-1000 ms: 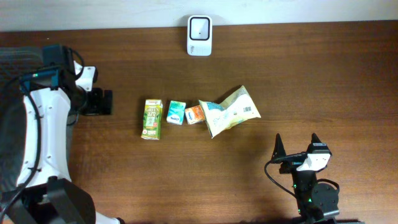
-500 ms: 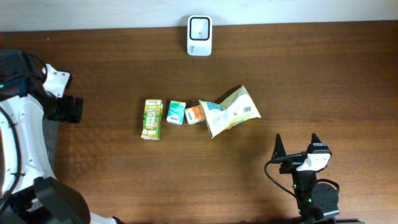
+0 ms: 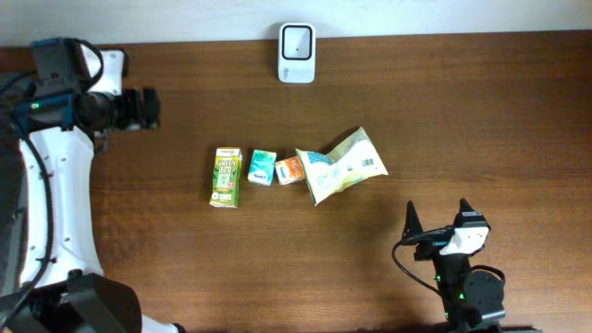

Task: Scan the item barcode
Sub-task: 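Lift left gripper away and reach right gripper toward the snack bag, then grasp the white-yellow snack bag with right gripper and lift it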

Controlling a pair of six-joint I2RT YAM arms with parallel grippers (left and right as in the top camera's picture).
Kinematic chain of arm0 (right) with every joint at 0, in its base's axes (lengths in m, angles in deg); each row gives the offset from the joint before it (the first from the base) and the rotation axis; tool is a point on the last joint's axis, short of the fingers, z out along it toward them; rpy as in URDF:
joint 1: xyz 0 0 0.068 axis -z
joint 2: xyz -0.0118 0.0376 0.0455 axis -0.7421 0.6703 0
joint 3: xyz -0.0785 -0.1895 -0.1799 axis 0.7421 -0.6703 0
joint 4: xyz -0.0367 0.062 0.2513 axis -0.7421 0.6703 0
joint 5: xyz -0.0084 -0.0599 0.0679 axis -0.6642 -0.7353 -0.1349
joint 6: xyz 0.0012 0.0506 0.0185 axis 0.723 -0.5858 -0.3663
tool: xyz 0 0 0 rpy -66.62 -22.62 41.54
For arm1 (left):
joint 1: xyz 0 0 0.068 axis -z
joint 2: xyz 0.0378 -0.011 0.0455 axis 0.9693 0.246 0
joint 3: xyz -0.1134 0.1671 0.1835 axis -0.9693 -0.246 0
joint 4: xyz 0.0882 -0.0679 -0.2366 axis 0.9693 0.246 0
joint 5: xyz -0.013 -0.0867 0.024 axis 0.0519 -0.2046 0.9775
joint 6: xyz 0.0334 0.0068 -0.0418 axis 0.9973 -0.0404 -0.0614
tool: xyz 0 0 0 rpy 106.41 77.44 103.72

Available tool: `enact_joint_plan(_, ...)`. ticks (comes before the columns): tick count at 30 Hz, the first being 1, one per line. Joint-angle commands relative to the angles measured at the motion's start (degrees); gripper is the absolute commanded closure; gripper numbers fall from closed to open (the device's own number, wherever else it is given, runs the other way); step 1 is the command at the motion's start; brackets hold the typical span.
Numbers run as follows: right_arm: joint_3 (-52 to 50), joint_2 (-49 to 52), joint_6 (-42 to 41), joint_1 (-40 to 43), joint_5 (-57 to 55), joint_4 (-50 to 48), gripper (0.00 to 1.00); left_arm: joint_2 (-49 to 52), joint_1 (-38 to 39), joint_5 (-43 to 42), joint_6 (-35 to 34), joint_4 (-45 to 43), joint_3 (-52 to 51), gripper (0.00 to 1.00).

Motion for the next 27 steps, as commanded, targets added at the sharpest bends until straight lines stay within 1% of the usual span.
enact_joint_plan(1, 7.50, 4.76, -0.22, 0.46, 1.64, 4.15, 0.01, -0.04, -0.28, 3.43, -8.76, -3.04, 1.79, 0.01)
enact_joint_plan(2, 9.51, 6.67, -0.22, 0.46, 2.01, 5.40, 0.01, -0.04, -0.28, 3.48, -8.74, -3.02, 1.79, 0.01)
enact_joint_plan(4, 16.24, 13.75, -0.24, 0.46, 4.20, 9.40, 0.01, -0.04, -0.28, 4.07, -8.74, -3.02, 1.79, 0.01)
enact_joint_plan(5, 21.66, 19.47, -0.24, 0.46, 6.43, 13.00, 0.01, -0.04, -0.28, 4.07, -8.74, -2.99, 1.79, 0.01)
enact_joint_plan(6, 24.83, 22.71, -0.24, 0.46, 7.72, 15.56, 0.01, -0.04, -0.28, 4.07, -8.72, -2.93, 1.79, 0.01)
enact_joint_plan(9, 38.42, 37.70, -0.28, 0.46, 14.32, 28.57, 0.01, -0.04, -0.28, 4.04, -8.74, -2.82, 1.79, 0.01)
enact_joint_plan(11, 44.50, 45.38, -0.26, 0.46, 18.45, 33.51, 0.01, -0.04, -0.28, 4.04, -8.74, -2.82, 1.79, 0.01)
enact_joint_plan(12, 47.45, 50.05, -1.84, 0.46, 22.18, 34.23, 0.01, -0.04, -0.28, 4.04, -8.74, -2.82, 1.79, 0.01)
enact_joint_plan(13, 48.89, 54.25, -3.54, 0.46, 30.29, 33.57, 0.01, -0.04, -0.28, 4.04, -8.74, -2.82, 1.79, 0.01)
enact_joint_plan(15, 49.00, 58.10, -3.54, 0.46, 37.33, 29.81, 0.01, -0.04, -0.28, 4.04, -8.74, -2.82, 1.79, 0.01)
enact_joint_plan(17, 49.00, 63.60, -3.52, 0.44, 47.95, 22.73, 0.01, -0.04, -0.28, 4.04, -8.74, -2.80, 1.79, 0.01)
enact_joint_plan(18, 49.00, 67.17, -3.52, 0.17, 51.56, 19.12, 0.01, -0.04, -0.28, 4.04, -8.74, -2.82, 1.79, 0.01)
enact_joint_plan(20, 49.07, 73.05, -3.52, -1.33, 49.35, 16.92, 0.01, -0.04, -0.28, 4.07, -8.74, -2.82, 1.79, 0.01)
enact_joint_plan(23, 51.65, 82.18, -3.89, -7.02, 43.67, 16.33, 0.08, -0.04, -0.28, 4.04, -8.74, -2.82, 1.79, 0.01)
enact_joint_plan(25, 54.05, 85.33, -5.88, -11.50, 40.37, 14.91, 0.13, -0.04, -0.28, 4.04, -8.74, -2.80, 1.79, 0.01)
enact_joint_plan(27, 56.68, 88.48, -11.28, -17.51, 36.28, 10.10, 0.15, -0.04, -0.28, 4.04, -8.74, -2.80, 1.79, 0.01)
